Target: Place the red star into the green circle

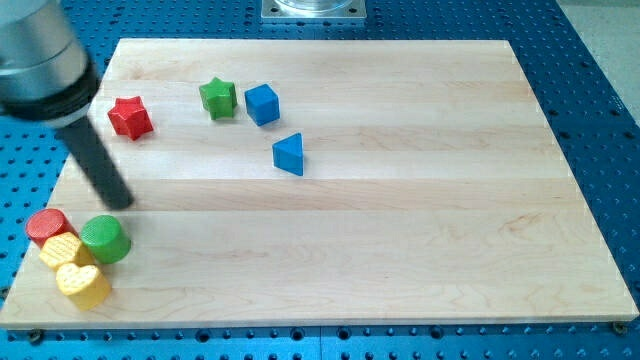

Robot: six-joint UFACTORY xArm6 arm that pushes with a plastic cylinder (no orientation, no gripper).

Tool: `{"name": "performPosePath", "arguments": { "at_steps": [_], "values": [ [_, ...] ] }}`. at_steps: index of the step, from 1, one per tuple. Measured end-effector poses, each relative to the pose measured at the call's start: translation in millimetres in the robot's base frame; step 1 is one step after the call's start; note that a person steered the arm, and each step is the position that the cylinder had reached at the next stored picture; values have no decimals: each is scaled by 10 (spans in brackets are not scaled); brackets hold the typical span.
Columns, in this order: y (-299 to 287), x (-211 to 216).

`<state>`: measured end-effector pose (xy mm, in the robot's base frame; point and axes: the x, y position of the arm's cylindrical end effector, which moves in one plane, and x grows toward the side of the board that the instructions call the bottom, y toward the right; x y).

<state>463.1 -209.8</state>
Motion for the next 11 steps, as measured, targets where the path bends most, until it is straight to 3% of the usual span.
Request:
{"name": "performPosePath", "arguments": {
  "at_steps": [1, 2, 4, 5, 8, 11],
  "values": [
    [296, -723],
    [704, -842],
    [709, -1326],
    [685, -1328],
    [-316, -1336],
    [-524, -506]
  ]
}}
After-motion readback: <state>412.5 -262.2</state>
